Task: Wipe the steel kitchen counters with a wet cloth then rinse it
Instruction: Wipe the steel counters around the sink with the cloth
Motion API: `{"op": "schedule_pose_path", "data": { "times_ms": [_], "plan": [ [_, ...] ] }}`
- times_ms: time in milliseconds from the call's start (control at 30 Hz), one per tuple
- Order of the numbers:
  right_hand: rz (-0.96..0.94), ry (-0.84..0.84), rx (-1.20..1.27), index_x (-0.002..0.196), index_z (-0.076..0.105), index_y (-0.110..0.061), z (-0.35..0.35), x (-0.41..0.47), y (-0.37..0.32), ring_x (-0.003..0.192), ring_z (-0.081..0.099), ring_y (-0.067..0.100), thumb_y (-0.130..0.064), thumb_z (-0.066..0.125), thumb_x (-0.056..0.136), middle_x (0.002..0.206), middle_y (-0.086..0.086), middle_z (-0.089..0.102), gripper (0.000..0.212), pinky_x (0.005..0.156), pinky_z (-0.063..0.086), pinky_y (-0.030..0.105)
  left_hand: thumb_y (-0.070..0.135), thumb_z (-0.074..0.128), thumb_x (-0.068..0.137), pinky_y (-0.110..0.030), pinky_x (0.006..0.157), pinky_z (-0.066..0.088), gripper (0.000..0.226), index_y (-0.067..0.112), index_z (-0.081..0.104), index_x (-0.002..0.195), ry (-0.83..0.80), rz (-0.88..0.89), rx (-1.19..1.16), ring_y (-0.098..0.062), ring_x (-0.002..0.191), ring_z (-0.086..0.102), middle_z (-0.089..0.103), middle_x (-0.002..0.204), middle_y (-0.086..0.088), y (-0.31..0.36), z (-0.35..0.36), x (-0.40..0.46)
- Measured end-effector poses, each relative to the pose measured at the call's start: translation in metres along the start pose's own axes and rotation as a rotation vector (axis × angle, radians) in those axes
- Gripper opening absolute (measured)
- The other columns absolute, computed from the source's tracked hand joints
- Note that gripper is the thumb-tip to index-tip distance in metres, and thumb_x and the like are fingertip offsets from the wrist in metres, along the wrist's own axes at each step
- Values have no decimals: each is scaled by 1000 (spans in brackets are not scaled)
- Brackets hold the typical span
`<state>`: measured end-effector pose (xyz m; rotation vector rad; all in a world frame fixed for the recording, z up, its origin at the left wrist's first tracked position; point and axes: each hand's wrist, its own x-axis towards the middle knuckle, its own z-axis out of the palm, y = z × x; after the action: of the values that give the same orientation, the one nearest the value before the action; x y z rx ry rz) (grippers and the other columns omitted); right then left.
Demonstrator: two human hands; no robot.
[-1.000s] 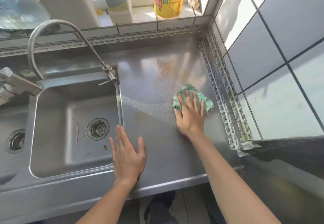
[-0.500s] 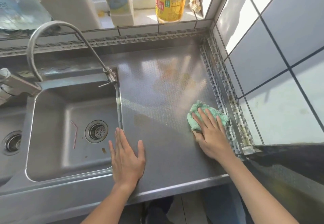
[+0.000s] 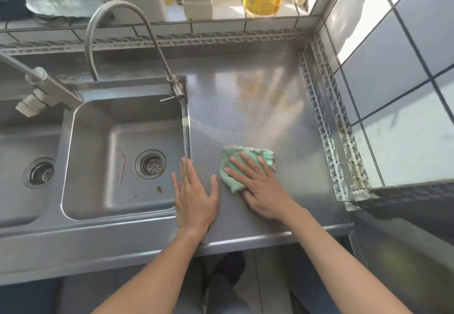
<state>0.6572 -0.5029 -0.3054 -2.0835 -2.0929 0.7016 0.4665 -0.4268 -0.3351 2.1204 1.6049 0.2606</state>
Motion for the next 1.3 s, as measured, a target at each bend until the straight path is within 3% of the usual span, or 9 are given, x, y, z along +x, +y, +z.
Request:
{"op": "schedule_pose_path", "data": {
  "times_ms": [100,200,300,467,667,833,1000,1133,1300],
  "plan": [
    [120,0,-14,160,15,-42,-17,-31,34,157,-12,9,-28,35,96,169,-18,-2,69,124,-18,37,64,31,102,-36,132,-7,90,10,2,168,-39,4,-92,3,153,-29,6,177,-6,-3,-5,-1],
    [399,104,70,158,12,-42,-26,-14,44,159,-6,14,-26,45,104,169,-14,-1,65,125,-15,40,63,34,102,-37,133,-5,88,11,7,168,-97,64,-105,-12,163,-4,7,177,-4,-15,-14,-1],
    [652,147,156,162,13,-39,-27,51,16,157,-17,15,-38,38,106,171,-10,-8,61,124,-18,48,63,36,102,-39,134,1,84,13,17,167,-103,114,-41,-15,164,5,16,175,-2,-33,-23,-8],
    [354,142,110,161,20,-37,-5,118,-68,158,-16,20,-36,39,105,172,-7,-4,60,124,-17,53,57,34,105,-42,134,6,74,10,34,162,-114,154,26,-18,163,15,27,172,-5,-57,-32,-21],
    [-16,42,-18,162,23,-35,19,35,-60,159,-7,16,-26,48,98,171,-11,6,69,127,-9,47,44,43,104,-49,131,20,60,9,49,154,-70,221,88,-21,159,31,44,165,-7,-58,-33,-22],
    [171,57,12,159,23,-39,-3,-3,-6,159,-2,13,-27,45,94,170,-15,9,70,128,-7,44,47,37,105,-48,132,17,63,10,47,154,-116,206,80,-20,160,27,40,167,-4,-57,-35,-21],
    [557,205,90,160,23,-38,-15,84,-19,159,-7,17,-36,44,106,172,-11,5,58,125,-11,48,47,38,104,-47,132,16,61,11,48,153,-119,203,84,-21,159,31,42,166,-6,-58,-33,-21],
    [340,124,57,161,18,-39,-14,140,-60,158,-15,20,-28,43,104,172,-8,-4,64,125,-13,53,45,40,104,-44,132,15,62,9,47,155,-133,202,77,-20,157,33,42,166,-7,-59,-33,-20],
    [114,56,-1,162,21,-35,-1,81,-70,158,-12,16,-18,48,97,171,-10,1,72,126,-14,46,39,44,106,-39,133,12,59,10,41,157,-143,221,-73,-14,159,27,34,170,-4,-60,-39,-18]
  ]
}}
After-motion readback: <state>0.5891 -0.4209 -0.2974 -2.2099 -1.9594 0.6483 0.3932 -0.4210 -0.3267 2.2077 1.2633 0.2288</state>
